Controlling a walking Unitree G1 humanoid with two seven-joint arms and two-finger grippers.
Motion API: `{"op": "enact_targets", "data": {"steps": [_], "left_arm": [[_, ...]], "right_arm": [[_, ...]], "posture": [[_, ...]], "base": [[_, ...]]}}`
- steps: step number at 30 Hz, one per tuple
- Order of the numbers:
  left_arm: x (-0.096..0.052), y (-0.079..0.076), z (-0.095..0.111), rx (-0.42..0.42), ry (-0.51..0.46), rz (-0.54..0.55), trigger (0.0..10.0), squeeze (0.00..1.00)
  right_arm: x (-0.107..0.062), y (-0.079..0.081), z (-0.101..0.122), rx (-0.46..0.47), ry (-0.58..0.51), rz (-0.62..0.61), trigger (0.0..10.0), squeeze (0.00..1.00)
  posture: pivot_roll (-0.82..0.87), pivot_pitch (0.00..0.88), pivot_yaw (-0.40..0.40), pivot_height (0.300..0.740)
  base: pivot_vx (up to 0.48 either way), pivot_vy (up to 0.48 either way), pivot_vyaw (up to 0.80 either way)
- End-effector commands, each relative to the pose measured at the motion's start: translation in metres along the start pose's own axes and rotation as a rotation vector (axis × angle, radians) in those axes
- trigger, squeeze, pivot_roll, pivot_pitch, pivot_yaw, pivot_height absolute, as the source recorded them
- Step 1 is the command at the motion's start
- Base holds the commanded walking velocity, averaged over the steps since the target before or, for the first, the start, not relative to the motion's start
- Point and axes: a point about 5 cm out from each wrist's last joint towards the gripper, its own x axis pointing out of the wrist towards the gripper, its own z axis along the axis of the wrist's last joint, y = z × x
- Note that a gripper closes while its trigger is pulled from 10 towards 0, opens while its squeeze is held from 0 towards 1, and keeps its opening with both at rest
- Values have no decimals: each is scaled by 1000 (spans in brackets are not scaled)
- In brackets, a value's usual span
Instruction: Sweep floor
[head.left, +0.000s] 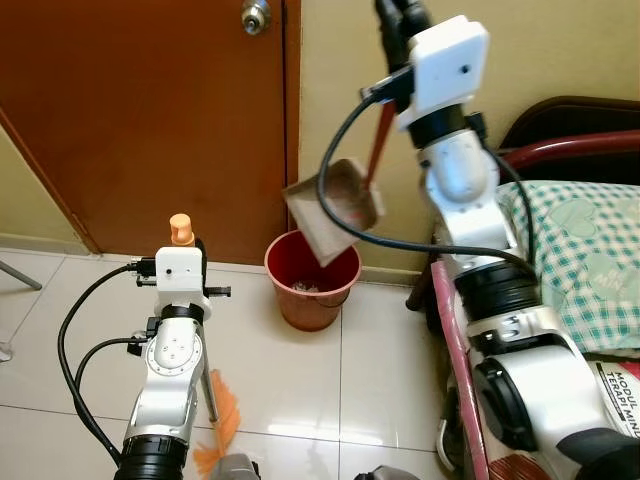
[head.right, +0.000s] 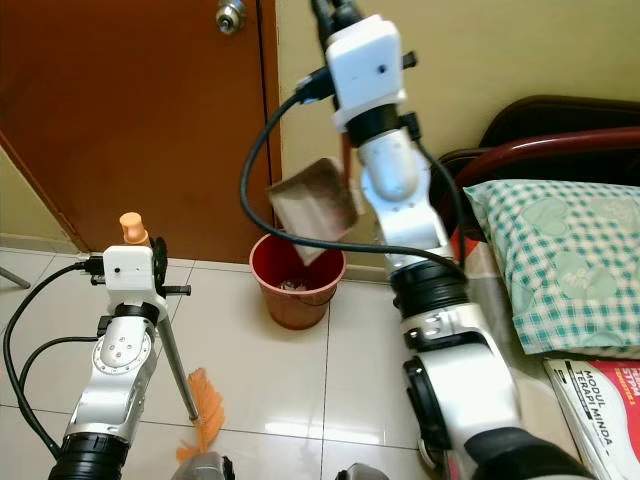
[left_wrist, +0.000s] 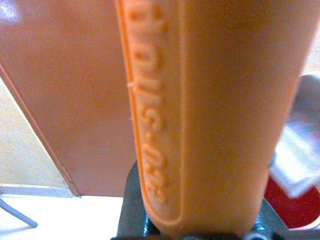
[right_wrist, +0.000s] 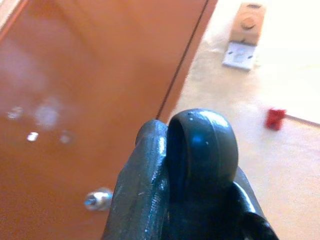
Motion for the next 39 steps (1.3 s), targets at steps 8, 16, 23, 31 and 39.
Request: {"op": "enact_targets", "data": {"steps": [8, 16, 23, 31, 39], "left_arm": [[5, -4, 6, -16, -34, -6, 10000, 0], [8, -6, 8, -16, -40, -15, 10000, 0], [3, -4, 6, -17, -35, -17, 10000, 0], [2, -7, 7, -21, -37, -26, 10000, 0], [0, -5, 4, -17, -26, -28, 10000, 0]], "right_arm": [[-7, -56, 4, 8, 72, -121, 10000, 0], [-28, -64, -24, 34, 254, -120, 10000, 0], [-58, -56, -50, 63, 432, -74, 10000, 0], [-94, -38, -79, 59, 658, 23, 10000, 0], [-85, -60, -55, 242, 423, -192, 10000, 0]], "posture": [[-5, 5, -24, 740], [-8, 5, -22, 740], [-5, 21, -18, 740], [2, 36, -18, 740], [1, 47, -15, 740]], "base": [[0, 0, 0], [0, 0, 0], [0, 0, 0], [0, 0, 0], [0, 0, 0]]}}
